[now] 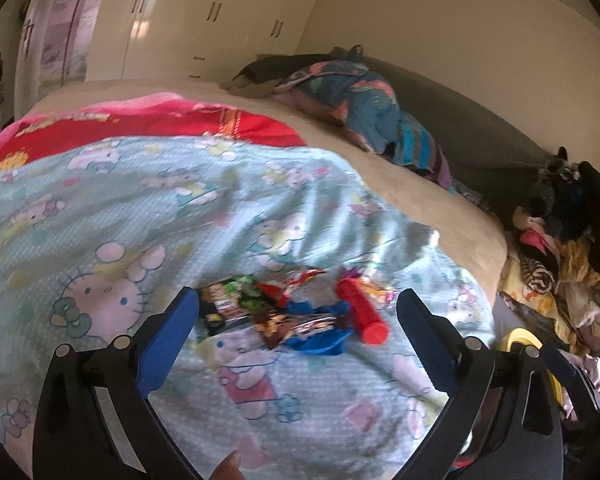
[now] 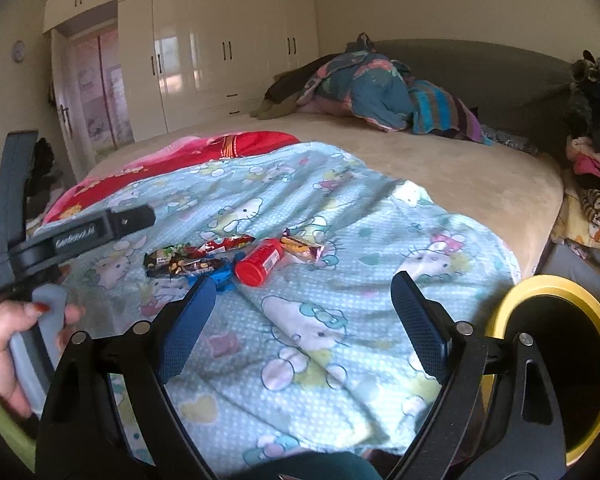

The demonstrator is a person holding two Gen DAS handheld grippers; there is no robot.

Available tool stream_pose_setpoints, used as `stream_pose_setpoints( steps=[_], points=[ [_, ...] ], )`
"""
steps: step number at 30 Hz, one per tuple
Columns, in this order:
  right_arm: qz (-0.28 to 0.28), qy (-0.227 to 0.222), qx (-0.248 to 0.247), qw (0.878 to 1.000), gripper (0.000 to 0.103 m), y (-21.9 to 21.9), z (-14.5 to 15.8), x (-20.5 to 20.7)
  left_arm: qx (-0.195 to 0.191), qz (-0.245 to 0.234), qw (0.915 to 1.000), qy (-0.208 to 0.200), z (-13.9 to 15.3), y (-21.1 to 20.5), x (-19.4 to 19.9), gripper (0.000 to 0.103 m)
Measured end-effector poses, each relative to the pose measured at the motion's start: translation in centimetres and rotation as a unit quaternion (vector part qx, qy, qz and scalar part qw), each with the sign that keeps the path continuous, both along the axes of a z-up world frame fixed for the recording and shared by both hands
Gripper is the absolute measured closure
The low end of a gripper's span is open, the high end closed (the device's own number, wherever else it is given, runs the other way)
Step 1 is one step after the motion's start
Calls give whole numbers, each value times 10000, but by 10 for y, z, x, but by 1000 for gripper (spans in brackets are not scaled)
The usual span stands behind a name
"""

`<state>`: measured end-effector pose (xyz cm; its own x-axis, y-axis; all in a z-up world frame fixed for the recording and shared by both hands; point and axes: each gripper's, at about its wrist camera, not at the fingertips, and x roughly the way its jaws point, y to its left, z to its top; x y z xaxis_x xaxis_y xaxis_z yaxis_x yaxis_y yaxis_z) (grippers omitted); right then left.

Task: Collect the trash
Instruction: 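Grasp the red plastic bottle with the right gripper while the left grasps a dark snack wrapper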

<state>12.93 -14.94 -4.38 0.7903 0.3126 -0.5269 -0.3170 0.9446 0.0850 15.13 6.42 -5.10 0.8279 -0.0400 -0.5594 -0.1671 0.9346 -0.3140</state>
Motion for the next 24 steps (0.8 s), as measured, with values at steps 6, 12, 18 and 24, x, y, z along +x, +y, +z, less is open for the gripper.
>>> stream_pose_setpoints(
  steps=[6, 12, 18, 24],
  points=[
    [131, 231, -138, 9996, 22, 25, -12, 28, -296, 383, 9983, 323, -23, 30, 5, 7],
    [308, 452, -154, 9984, 22, 49, -28, 52, -712, 549, 9946, 526, -45, 53, 7, 21],
    [356, 771, -147, 9963, 32, 65, -44, 76, -1078, 489, 9912, 598, -59, 63, 11, 47],
    [358, 980, -167, 9944, 37, 75, -56, 96, -1406, 386, 9872, 643, -71, 65, 16, 57]
  ],
)
